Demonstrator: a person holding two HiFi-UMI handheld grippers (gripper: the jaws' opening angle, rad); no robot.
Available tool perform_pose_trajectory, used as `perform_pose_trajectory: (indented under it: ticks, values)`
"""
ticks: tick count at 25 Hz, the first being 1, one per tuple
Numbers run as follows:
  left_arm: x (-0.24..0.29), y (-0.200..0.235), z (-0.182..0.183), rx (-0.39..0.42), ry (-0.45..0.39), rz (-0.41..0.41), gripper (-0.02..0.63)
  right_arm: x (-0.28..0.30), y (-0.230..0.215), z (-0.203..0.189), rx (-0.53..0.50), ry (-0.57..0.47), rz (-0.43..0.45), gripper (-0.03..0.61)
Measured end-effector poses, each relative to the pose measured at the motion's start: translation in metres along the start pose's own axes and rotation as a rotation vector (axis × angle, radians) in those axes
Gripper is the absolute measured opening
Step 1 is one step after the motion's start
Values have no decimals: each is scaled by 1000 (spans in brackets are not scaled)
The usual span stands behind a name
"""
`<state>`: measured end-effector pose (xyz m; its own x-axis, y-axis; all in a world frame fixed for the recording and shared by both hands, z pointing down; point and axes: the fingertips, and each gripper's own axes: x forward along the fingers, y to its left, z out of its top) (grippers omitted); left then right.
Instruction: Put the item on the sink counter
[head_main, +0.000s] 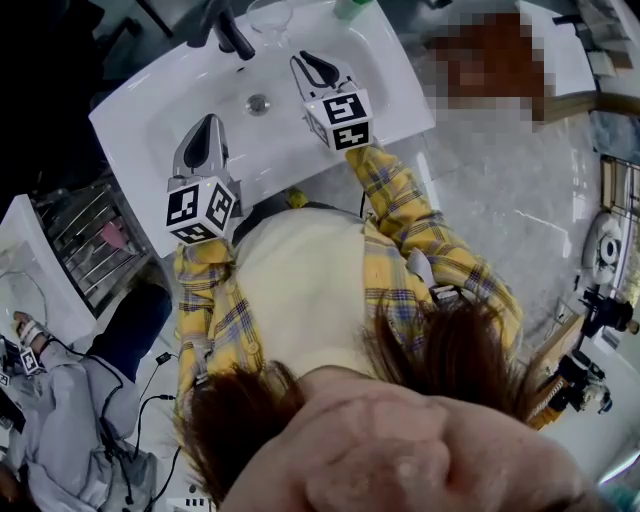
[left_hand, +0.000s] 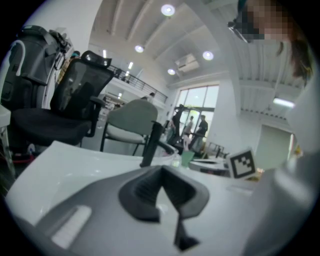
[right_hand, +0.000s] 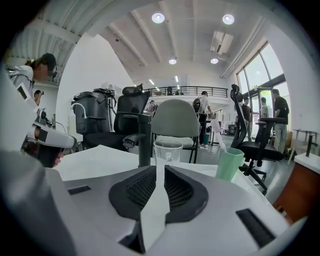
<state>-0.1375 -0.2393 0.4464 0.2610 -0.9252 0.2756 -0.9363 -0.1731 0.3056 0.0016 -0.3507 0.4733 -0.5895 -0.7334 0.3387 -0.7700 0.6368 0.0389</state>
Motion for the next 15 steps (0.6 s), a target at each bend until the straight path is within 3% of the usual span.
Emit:
perform_pose_trajectory:
  ticks: [15]
  values:
    - [-10, -17, 3, 24, -19, -18, 5, -47, 8, 3, 30, -2, -2, 37]
